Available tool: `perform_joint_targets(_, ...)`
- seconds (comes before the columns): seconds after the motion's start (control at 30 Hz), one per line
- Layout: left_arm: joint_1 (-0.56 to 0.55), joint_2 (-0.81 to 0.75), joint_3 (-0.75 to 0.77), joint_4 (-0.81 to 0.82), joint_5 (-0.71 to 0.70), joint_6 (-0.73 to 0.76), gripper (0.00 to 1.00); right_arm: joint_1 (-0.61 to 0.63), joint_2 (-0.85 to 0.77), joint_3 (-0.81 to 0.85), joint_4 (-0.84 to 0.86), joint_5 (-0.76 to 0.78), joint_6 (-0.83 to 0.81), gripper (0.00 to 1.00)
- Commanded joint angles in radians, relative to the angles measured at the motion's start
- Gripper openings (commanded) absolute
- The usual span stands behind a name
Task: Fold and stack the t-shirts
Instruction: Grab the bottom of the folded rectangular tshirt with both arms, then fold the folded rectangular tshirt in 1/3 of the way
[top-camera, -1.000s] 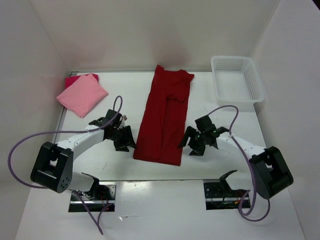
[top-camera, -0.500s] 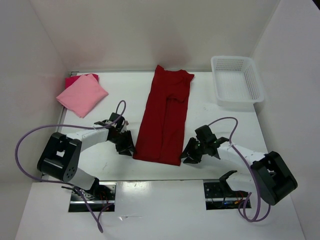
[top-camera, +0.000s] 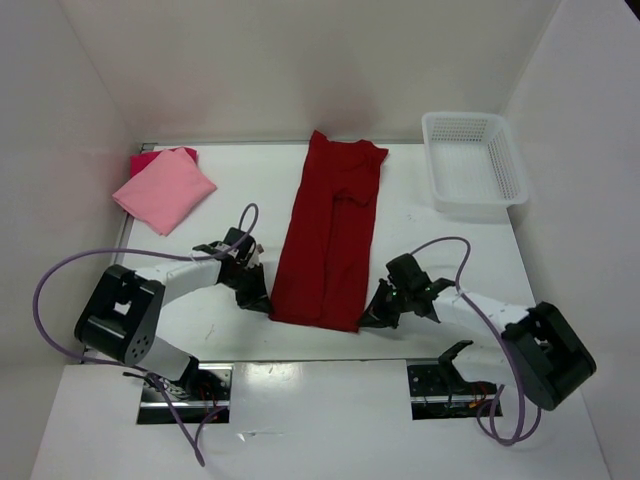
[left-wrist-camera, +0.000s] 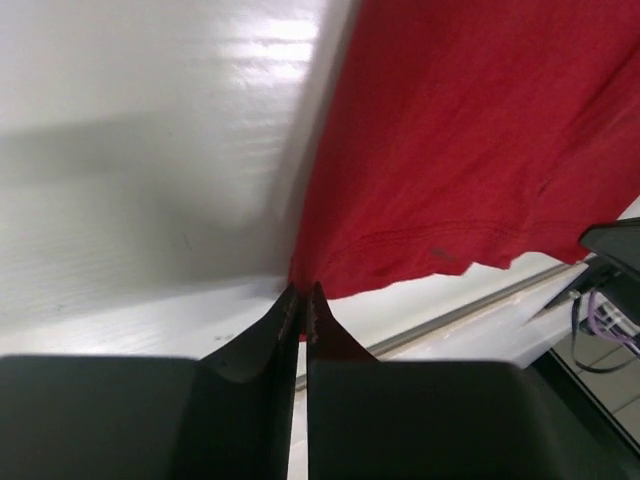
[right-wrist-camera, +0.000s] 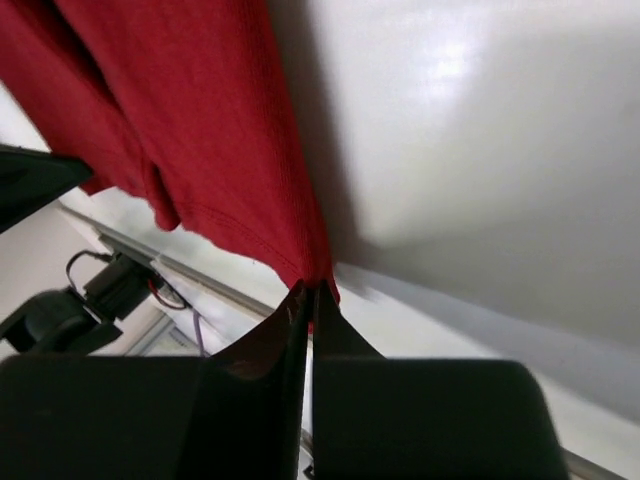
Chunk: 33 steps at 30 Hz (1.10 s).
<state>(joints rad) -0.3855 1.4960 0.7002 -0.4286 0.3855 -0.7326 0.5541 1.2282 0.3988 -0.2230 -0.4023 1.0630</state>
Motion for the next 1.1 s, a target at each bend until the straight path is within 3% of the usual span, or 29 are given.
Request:
perform_joint_targets(0.0,-0.01,-0.054,-0.005,-0.074,0.061,0.024,0.03,0.021,-0.129,-0.04,-0.047,-0.032,0.041,0.0)
perform_joint_targets(0.17,-0.006,-0.154,0.027,-0.211,0.079,0.056,0.0,0.067,-0.43,-0.086,-0.269,-0.078,0.14,0.0)
perform_joint_targets(0.27,0.004,-0.154,0.067,-0.256,0.089,0.065,0.0,0.031,-0.481,-0.034,-0.328,-0.078,0.144,0.0)
perform_joint_targets(0.43,0.049,-0.077,0.308,-0.256,0.047,0.097,0.0,-0.146,-0.256,0.176,-0.328,-0.067,-0.113,0.0)
perform_joint_targets(0.6,0.096,0.09,0.488,-0.138,0.019,0.098,0.0,-0.327,0.056,0.423,-0.242,0.0,-0.329,0.0)
perform_joint_targets(0.73,0.096,0.309,0.663,-0.062,-0.017,0.098,0.0,-0.408,0.284,0.56,-0.184,0.009,-0.417,0.0)
perform_joint_targets(0.77,0.096,0.422,0.817,-0.041,-0.029,0.088,0.0,-0.442,0.409,0.663,-0.184,0.035,-0.451,0.0)
perform_joint_targets(1.07,0.096,0.65,1.056,-0.022,-0.069,0.056,0.02,-0.487,0.62,0.804,-0.15,0.045,-0.475,0.0)
